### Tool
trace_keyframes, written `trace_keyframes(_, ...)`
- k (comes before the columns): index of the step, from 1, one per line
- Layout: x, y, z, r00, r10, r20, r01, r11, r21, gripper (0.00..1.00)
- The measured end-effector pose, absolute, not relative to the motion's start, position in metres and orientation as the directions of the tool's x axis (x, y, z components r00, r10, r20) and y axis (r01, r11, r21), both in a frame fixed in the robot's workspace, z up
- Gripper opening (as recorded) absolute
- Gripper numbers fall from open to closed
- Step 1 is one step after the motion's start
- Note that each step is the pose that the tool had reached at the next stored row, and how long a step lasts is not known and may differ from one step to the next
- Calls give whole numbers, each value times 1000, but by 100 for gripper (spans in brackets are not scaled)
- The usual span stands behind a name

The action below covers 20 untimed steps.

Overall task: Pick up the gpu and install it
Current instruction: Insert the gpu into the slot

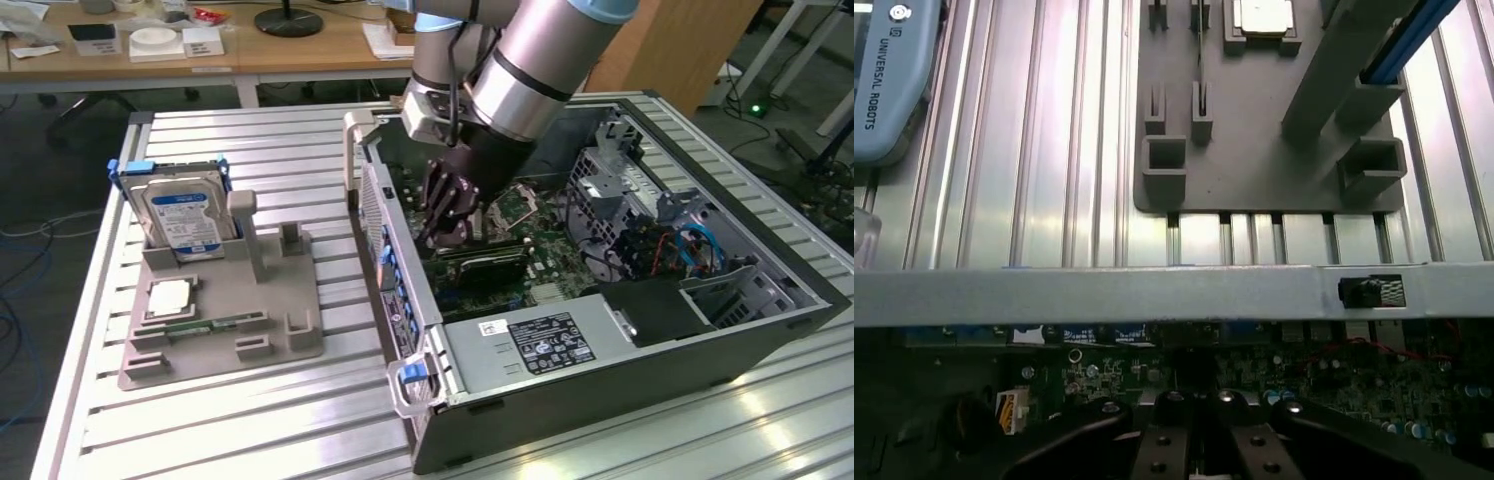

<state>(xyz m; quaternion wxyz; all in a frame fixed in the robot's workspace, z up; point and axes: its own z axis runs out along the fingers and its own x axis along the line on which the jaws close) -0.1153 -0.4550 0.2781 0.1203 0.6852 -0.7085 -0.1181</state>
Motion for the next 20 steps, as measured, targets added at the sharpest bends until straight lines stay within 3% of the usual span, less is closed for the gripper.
trace_keyframes(7,-116,-454,278,-28,-1000,5,-977,28,213,11)
trace_keyframes(11,-117,-454,276,-28,-1000,4,-985,28,169,11)
trace_keyframes(20,-118,-451,263,-28,-1000,4,-988,28,152,11)
